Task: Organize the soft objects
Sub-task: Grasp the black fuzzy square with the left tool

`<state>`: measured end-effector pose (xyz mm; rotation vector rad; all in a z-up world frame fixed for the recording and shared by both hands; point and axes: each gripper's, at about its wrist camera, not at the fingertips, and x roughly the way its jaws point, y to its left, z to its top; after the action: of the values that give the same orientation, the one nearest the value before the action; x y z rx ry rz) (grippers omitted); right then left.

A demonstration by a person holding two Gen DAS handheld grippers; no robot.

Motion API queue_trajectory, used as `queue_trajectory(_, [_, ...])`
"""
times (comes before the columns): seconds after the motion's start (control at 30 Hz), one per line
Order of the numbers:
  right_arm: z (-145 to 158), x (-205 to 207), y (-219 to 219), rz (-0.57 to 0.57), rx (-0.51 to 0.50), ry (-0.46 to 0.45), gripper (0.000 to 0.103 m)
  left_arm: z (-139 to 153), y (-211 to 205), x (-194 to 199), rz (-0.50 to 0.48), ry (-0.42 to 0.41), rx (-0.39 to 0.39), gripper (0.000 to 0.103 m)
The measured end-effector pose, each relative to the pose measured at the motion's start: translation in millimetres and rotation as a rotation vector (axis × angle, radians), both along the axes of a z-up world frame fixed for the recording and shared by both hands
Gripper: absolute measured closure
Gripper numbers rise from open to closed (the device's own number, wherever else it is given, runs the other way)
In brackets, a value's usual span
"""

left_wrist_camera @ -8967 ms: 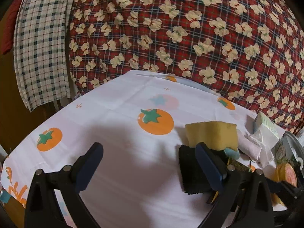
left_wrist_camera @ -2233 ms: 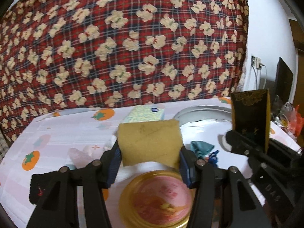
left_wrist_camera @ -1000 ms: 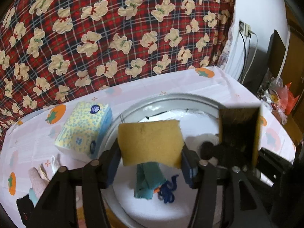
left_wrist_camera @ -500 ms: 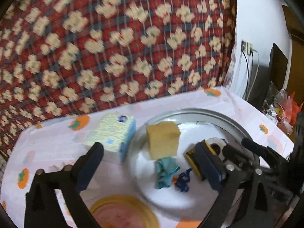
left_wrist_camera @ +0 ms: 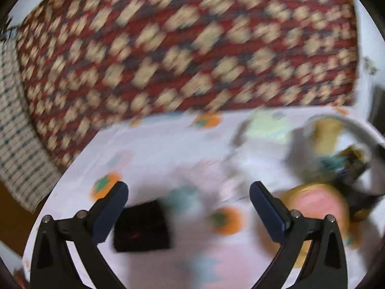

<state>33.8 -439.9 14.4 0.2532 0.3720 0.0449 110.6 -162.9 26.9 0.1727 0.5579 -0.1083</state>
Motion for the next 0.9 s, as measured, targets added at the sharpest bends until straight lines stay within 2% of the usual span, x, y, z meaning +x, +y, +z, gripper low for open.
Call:
queue_trajectory(0.17, [1,3,39,0.086,-0.067,-0.003,0.02,-35,57,30,0.123,0.159,0.017,0.001])
queue_trajectory(0.47, [-5,4,70,0.146,-0.112,0.004,0.02,-72,86,50,0.179,0.277,0.024,0.001])
queue_trajectory(0.7, [-8,7,82,0.161,-0.129,0.011,0.02,-85,99,56,0.163,0.335,-0.057,0.002])
queue_trajectory(0.87, [-9,8,93,0.174,-0.144,0.014,0.02,-88,95,57,0.13,0.347,-0.061,0.023])
queue_trajectory(0.9, [-8,8,95,0.177,-0.147,0.014,0.02,-89,95,57,0.127,0.351,-0.062,0.031])
